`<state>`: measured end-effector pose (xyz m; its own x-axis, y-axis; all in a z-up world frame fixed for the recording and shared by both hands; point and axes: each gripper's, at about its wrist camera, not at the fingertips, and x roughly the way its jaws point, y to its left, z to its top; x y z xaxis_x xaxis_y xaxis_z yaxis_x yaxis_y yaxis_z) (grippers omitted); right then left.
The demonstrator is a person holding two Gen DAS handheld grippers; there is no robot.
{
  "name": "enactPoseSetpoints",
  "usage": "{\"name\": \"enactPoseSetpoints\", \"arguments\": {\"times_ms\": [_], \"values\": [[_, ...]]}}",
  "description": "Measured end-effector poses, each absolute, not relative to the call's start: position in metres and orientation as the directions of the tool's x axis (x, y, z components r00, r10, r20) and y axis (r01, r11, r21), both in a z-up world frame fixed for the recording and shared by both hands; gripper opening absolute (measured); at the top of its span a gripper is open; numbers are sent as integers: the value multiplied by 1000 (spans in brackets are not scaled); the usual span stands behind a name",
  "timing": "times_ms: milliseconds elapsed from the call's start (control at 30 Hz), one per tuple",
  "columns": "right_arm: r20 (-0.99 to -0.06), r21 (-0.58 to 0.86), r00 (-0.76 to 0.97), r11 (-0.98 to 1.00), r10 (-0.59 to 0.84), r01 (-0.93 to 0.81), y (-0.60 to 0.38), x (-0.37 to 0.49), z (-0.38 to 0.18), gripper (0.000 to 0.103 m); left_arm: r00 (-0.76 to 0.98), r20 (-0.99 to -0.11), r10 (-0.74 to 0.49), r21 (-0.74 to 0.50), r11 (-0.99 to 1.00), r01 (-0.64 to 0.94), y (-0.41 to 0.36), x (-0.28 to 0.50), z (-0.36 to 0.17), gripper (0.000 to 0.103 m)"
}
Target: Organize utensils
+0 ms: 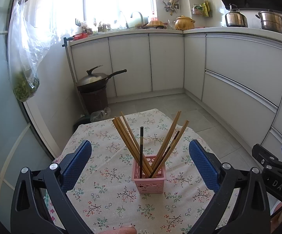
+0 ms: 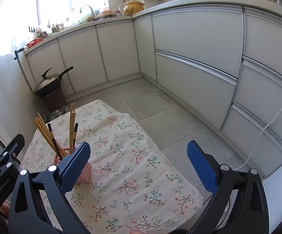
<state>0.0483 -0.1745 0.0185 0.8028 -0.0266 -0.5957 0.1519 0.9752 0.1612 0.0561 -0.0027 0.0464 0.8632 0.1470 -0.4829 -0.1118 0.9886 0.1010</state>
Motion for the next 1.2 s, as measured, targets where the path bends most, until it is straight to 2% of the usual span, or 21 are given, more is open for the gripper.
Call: {"name": "enactPoseSetpoints", "arguments": {"times_ms": [433, 500, 667, 733, 833, 1200], "values": [[-609, 165, 793, 976, -12, 141, -176, 51, 17, 96, 868, -476, 142, 104, 989, -105, -4, 57, 44, 94], [-613, 171, 790, 975, -6, 141, -177, 51, 17, 96, 874, -465, 143, 112, 988, -102, -4, 56, 44, 93], [-613, 172, 790, 975, -4, 139, -177, 51, 17, 96, 876, -464, 133, 121, 989, -86, -8, 56, 45, 81], [-613, 172, 790, 975, -6, 140, -177, 52, 17, 96, 876, -464, 133, 116, 989, -89, -7, 56, 45, 81], [-612, 173, 791, 975, -7, 142, -177, 52, 17, 96, 874, -471, 116, 73, 993, -93, -2, 56, 48, 97], [-607, 172, 795, 974, -13, 148, -180, 53, 18, 96, 870, -482, 103, 59, 995, -86, -2, 54, 52, 96]]}}
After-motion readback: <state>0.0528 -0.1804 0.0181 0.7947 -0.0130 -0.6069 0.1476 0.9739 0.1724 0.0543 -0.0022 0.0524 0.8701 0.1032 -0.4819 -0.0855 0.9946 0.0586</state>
